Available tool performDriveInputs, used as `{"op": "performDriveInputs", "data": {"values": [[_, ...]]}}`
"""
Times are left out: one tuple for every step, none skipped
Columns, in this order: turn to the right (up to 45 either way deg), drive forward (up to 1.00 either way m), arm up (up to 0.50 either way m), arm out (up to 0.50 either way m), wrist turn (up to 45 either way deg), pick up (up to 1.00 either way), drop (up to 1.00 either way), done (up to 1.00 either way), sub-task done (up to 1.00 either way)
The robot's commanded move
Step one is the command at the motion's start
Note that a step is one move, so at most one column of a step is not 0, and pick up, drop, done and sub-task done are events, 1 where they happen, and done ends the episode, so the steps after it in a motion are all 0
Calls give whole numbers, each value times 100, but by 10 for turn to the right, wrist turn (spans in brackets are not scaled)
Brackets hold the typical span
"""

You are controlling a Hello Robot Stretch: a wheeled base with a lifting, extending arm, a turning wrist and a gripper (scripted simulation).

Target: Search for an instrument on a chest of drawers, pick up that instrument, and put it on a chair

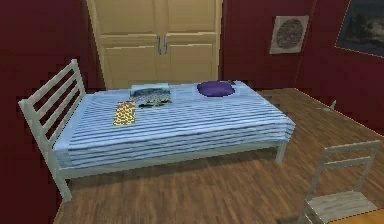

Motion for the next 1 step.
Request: {"op": "performDriveInputs", "data": {"values": [[0,0,-40,0,0,0,0,0,0]]}}
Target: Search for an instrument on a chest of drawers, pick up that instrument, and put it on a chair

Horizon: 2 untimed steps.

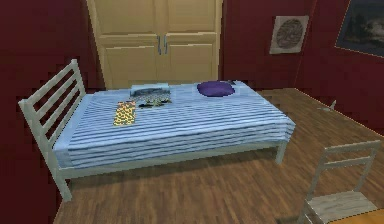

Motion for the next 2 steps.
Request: {"op": "performDriveInputs", "data": {"values": [[0,0,-32,0,0,0,0,0,0],[0,0,0,0,0,0,100,0,0]]}}
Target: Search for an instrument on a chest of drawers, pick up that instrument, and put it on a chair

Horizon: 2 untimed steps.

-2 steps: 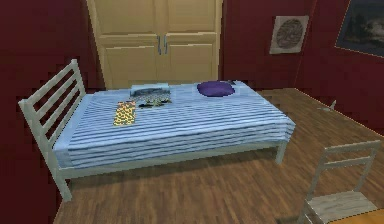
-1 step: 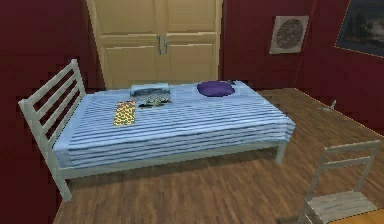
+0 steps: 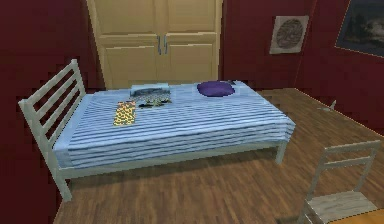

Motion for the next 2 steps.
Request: {"op": "performDriveInputs", "data": {"values": [[0,0,10,0,0,0,0,0,0],[0,0,0,-8,0,0,0,0,0]]}}
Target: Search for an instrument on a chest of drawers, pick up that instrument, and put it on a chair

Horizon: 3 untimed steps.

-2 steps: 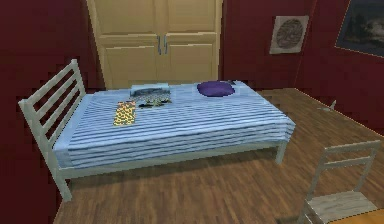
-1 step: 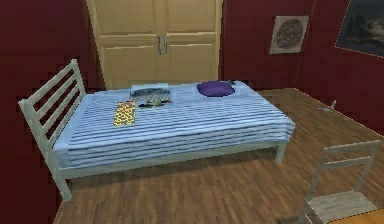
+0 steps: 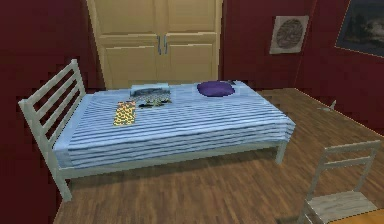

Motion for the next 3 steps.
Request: {"op": "performDriveInputs", "data": {"values": [[0,0,30,0,0,0,0,0,0],[0,0,0,0,-450,0,0,0,0],[0,0,0,0,-300,0,0,0,0]]}}
